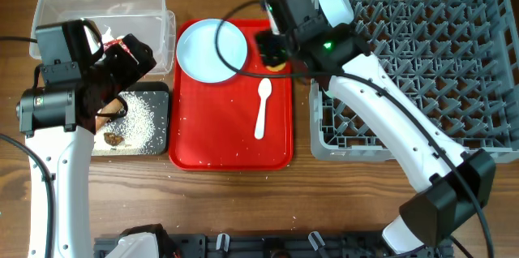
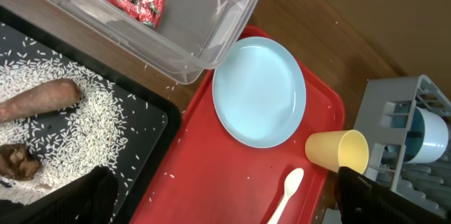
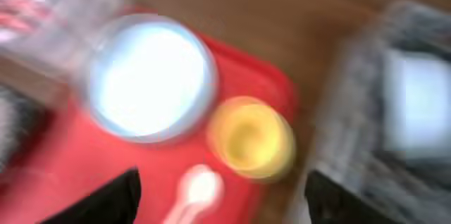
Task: Sort waste into correct bins and load items into the dishwasher rack
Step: 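Grasp the white plate with right gripper, stand it upright in the rack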
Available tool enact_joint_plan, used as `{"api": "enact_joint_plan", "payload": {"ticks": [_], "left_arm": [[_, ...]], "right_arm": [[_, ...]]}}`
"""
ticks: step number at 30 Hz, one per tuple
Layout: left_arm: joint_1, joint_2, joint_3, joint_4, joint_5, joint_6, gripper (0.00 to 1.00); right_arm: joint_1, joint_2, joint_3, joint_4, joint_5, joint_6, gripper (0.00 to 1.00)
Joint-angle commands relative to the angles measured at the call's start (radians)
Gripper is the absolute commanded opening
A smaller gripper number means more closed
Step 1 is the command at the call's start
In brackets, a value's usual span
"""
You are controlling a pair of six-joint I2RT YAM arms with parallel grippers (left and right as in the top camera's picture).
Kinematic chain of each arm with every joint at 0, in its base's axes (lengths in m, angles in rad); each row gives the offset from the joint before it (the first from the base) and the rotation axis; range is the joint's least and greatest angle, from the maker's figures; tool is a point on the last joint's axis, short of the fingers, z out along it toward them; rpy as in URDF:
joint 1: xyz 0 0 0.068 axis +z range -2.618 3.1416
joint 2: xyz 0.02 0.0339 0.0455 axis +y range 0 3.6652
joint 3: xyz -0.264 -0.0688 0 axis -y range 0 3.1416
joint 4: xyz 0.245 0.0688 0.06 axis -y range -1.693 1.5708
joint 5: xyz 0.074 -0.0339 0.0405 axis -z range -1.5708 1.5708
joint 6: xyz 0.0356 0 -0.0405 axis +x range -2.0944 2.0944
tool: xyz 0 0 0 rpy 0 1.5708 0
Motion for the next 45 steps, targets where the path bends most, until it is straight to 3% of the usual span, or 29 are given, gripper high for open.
{"api": "enact_joint_plan", "payload": {"ticks": [1,6,8,10,16,20,24,31,33,39,42,45], "left_arm": [[-0.002,0.0,0.006,0.003,-0.006,0.019,1.0],[-0.002,0.0,0.006,0.003,-0.006,0.019,1.0],[-0.002,0.0,0.006,0.003,-0.006,0.019,1.0],[-0.002,0.0,0.006,0.003,-0.006,0.019,1.0],[-0.002,0.0,0.006,0.003,-0.006,0.019,1.0],[-0.002,0.0,0.006,0.003,-0.006,0.019,1.0],[-0.002,0.0,0.006,0.003,-0.006,0.019,1.0],[-0.002,0.0,0.006,0.003,-0.006,0.019,1.0],[-0.002,0.0,0.006,0.003,-0.006,0.019,1.0],[-0.002,0.0,0.006,0.003,-0.006,0.019,1.0],[-0.002,0.0,0.006,0.003,-0.006,0.019,1.0],[-0.002,0.0,0.006,0.003,-0.006,0.019,1.0]], "right_arm": [[0.023,0.077,-0.015,0.107,-0.248,0.131,0.76],[0.09,0.26,-0.015,0.156,-0.24,0.33,0.71],[0.116,0.328,-0.015,0.135,-0.149,0.487,0.55],[0.12,0.369,-0.015,0.125,-0.088,0.549,0.51],[0.118,0.45,-0.015,0.18,0.019,0.631,0.5],[0.11,0.494,-0.015,0.241,0.029,0.631,0.5],[0.099,0.534,-0.015,0.29,0.037,0.629,0.41],[0.088,0.552,-0.014,0.187,-0.061,0.627,0.15],[0.087,0.533,-0.014,0.158,-0.172,0.539,0.06],[0.087,0.378,-0.013,0.043,-0.193,0.386,0.04],[0.082,0.207,-0.013,0.03,-0.15,0.282,0.04],[0.048,-0.037,-0.013,0.011,0.237,0.172,0.04]]}}
